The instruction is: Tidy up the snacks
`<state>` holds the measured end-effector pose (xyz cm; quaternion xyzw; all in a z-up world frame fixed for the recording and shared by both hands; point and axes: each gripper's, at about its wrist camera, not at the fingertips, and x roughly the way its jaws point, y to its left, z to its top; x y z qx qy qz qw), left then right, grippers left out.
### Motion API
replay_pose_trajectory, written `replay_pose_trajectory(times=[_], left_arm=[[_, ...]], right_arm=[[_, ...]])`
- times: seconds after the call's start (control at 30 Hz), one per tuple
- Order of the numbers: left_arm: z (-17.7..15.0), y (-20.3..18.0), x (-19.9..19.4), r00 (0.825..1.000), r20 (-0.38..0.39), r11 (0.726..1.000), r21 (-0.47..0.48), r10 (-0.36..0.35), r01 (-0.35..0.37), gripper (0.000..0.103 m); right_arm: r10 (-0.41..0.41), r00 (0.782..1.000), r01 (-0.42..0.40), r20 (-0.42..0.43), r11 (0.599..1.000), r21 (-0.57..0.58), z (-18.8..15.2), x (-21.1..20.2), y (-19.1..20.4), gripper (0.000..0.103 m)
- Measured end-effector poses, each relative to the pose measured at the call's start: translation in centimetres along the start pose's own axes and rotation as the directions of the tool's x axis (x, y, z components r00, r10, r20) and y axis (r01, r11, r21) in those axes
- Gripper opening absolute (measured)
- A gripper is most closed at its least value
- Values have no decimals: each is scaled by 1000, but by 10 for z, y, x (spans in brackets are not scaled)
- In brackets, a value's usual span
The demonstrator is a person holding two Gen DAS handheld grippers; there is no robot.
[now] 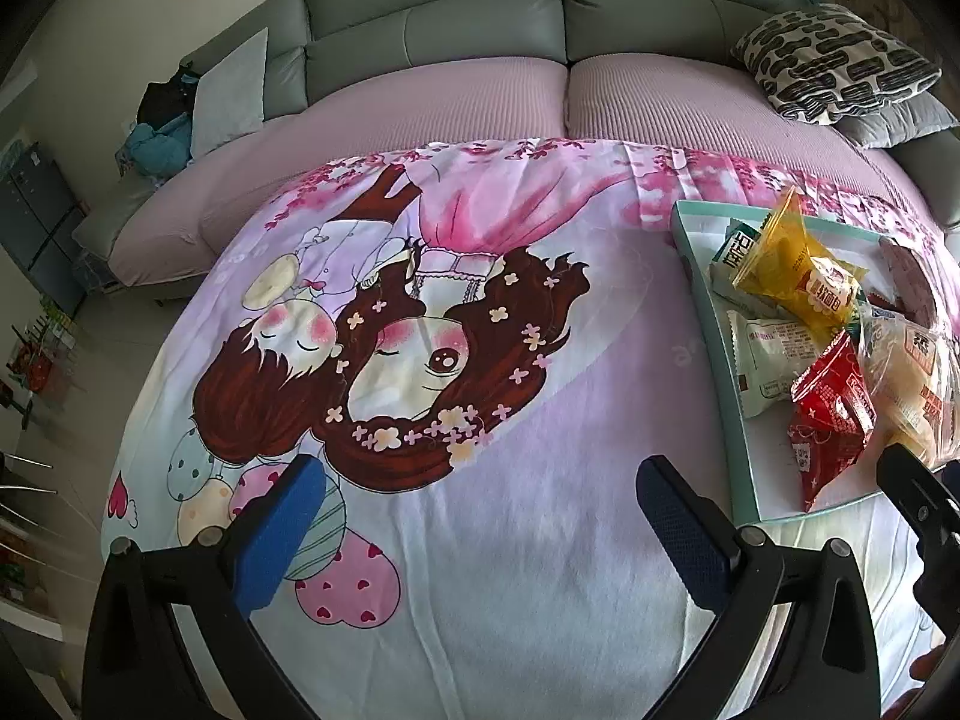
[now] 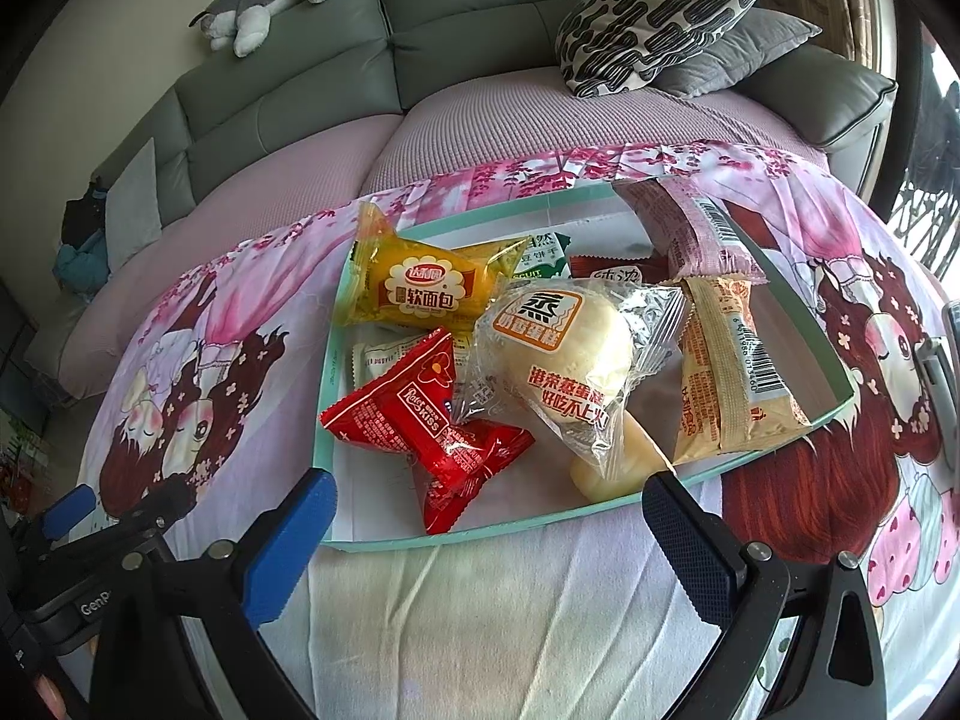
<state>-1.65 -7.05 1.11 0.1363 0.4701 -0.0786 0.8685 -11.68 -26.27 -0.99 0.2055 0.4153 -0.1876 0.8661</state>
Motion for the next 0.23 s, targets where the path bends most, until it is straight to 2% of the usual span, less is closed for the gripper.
replay_pose_trajectory(times=[0.23], left_arm=[[0,1,-1,1000,0,1000,-6,3,-3,103]], right_arm=[[0,1000,0,-1,1000,1,0,0,0,103]])
